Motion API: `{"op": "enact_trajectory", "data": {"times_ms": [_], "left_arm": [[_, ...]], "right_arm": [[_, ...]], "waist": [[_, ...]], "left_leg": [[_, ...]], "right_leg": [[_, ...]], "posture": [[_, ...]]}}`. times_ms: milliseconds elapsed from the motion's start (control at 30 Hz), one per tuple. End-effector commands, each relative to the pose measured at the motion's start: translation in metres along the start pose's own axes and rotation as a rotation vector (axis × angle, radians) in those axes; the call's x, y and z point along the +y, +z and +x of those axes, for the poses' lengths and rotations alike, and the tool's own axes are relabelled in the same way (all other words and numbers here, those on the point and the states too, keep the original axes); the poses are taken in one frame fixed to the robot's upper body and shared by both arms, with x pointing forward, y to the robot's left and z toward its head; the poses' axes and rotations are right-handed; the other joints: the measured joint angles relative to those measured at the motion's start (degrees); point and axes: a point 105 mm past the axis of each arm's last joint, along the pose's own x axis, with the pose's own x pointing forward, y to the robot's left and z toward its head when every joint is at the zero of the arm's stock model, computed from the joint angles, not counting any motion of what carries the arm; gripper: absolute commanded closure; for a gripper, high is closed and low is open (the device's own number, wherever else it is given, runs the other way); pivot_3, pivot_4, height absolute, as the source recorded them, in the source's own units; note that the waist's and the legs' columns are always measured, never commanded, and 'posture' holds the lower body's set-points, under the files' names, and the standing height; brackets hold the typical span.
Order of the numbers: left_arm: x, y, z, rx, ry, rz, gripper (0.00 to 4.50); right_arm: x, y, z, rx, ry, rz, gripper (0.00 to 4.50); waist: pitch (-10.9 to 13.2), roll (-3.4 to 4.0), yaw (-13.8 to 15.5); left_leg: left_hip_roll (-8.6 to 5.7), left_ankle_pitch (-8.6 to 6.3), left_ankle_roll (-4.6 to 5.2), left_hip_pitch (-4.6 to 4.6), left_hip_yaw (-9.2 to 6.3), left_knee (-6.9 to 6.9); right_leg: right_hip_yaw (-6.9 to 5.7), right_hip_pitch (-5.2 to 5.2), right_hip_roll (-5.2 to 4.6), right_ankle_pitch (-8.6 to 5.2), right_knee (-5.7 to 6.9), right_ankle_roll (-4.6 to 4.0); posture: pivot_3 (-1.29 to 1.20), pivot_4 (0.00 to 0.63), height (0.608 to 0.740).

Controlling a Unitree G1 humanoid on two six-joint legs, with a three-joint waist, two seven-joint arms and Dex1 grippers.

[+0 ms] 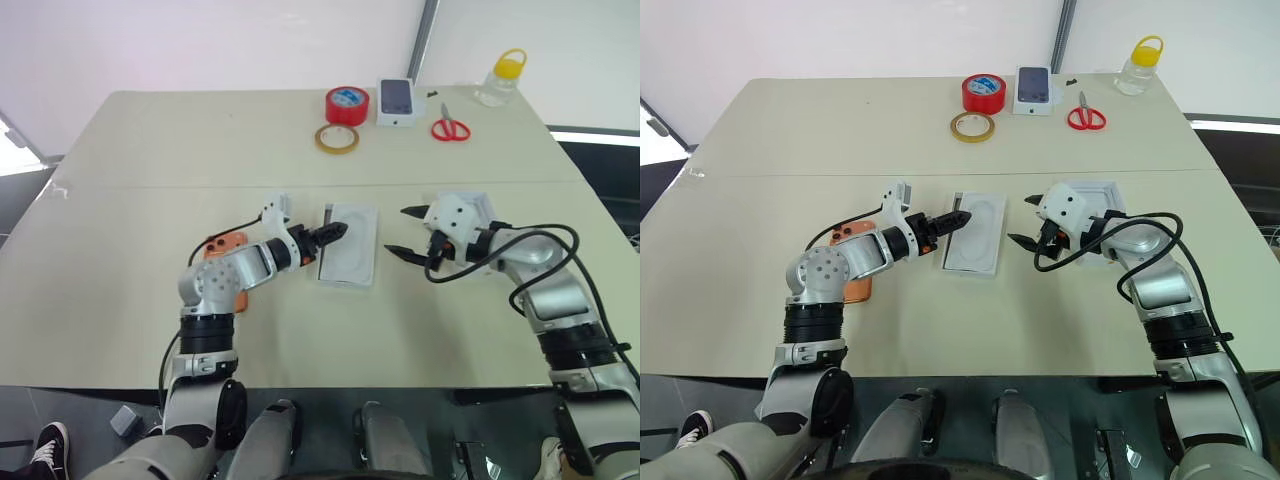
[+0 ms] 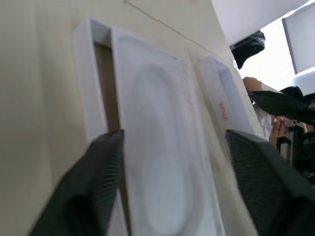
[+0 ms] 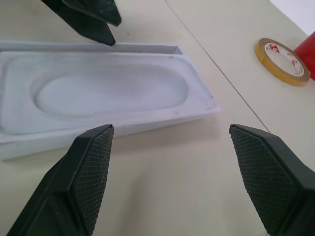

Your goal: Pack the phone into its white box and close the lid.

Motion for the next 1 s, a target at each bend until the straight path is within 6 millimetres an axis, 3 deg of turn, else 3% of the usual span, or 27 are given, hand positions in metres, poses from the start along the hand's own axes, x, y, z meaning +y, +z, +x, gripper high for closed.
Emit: {"op": "enact_trajectory", "data": {"times_ms": [33, 100, 200, 333, 400, 567, 800, 1000], "left_arm": [[-0.013, 0.016, -0.008, -0.075, -0.034, 0.057, 0.03], [-0.021, 0.023, -0.014, -0.113, -0.067, 0.099, 0.03], [-0.031, 0.033, -0.024, -0.178, -0.118, 0.140, 0.00], [-0.033, 0.038, -0.039, -0.202, -0.132, 0.208, 0.00], [-0.022, 0.041, -0.049, -0.221, -0.082, 0.273, 0.00], [0.003, 0.035, -0.074, -0.186, 0.033, 0.645, 0.00], [0.034, 0.043, -0.124, -0.166, 0.088, 0.749, 0.00], [0.041, 0.053, -0.136, -0.200, 0.149, 0.842, 0.00]], "right_arm": [[-0.003, 0.014, 0.003, -0.048, -0.014, -0.039, 0.54], [-0.001, 0.020, 0.008, -0.071, 0.001, -0.022, 0.54], [0.003, 0.030, 0.016, -0.110, 0.028, -0.001, 1.41], [0.004, 0.037, 0.030, -0.117, 0.009, -0.019, 3.42], [0.007, 0.033, 0.045, -0.066, -0.003, -0.052, 4.39], [0.009, 0.020, 0.073, 0.057, -0.075, -0.135, 4.46], [0.021, 0.019, 0.090, 0.114, -0.046, -0.225, 4.46], [0.046, 0.019, 0.098, 0.110, 0.086, -0.271, 4.46]], "waist": [[0.00, 0.00, -0.12], [0.00, 0.00, -0.18], [0.00, 0.00, -0.18], [-0.01, 0.02, -0.19], [-0.01, 0.02, -0.30], [-0.01, 0.04, -0.30], [0.00, 0.07, -0.10], [0.01, 0.07, -0.18]], "left_leg": [[0.01, 0.00, 0.00, 0.00, 0.00, 0.00], [0.01, 0.00, 0.00, 0.00, 0.00, -0.02], [0.02, 0.00, -0.01, 0.00, 0.00, -0.01], [0.02, 0.00, -0.01, 0.00, 0.00, -0.02], [0.02, 0.00, -0.01, 0.01, 0.00, -0.03], [0.03, 0.05, -0.08, 0.02, 0.02, -0.15], [0.02, 0.04, -0.07, -0.01, 0.00, -0.16], [0.04, 0.04, -0.07, 0.01, -0.03, -0.24]], "right_leg": [[0.00, -0.01, 0.00, 0.00, 0.00, 0.00], [0.00, -0.02, 0.01, 0.00, 0.01, 0.00], [0.01, -0.02, 0.02, 0.00, 0.01, 0.00], [0.01, -0.02, 0.02, 0.00, 0.00, -0.01], [0.02, -0.02, 0.02, 0.00, 0.01, -0.01], [0.08, -0.13, 0.04, 0.02, 0.06, -0.06], [0.07, -0.13, 0.00, 0.01, -0.01, -0.07], [0.05, -0.14, 0.01, 0.02, -0.02, -0.08]], "posture": [[0.00, 0.150, 0.740], [0.00, 0.150, 0.740], [0.00, 0.150, 0.740], [0.00, 0.150, 0.740], [0.00, 0.150, 0.740], [0.00, 0.150, 0.740], [0.00, 0.150, 0.740], [0.00, 0.150, 0.740]]}}
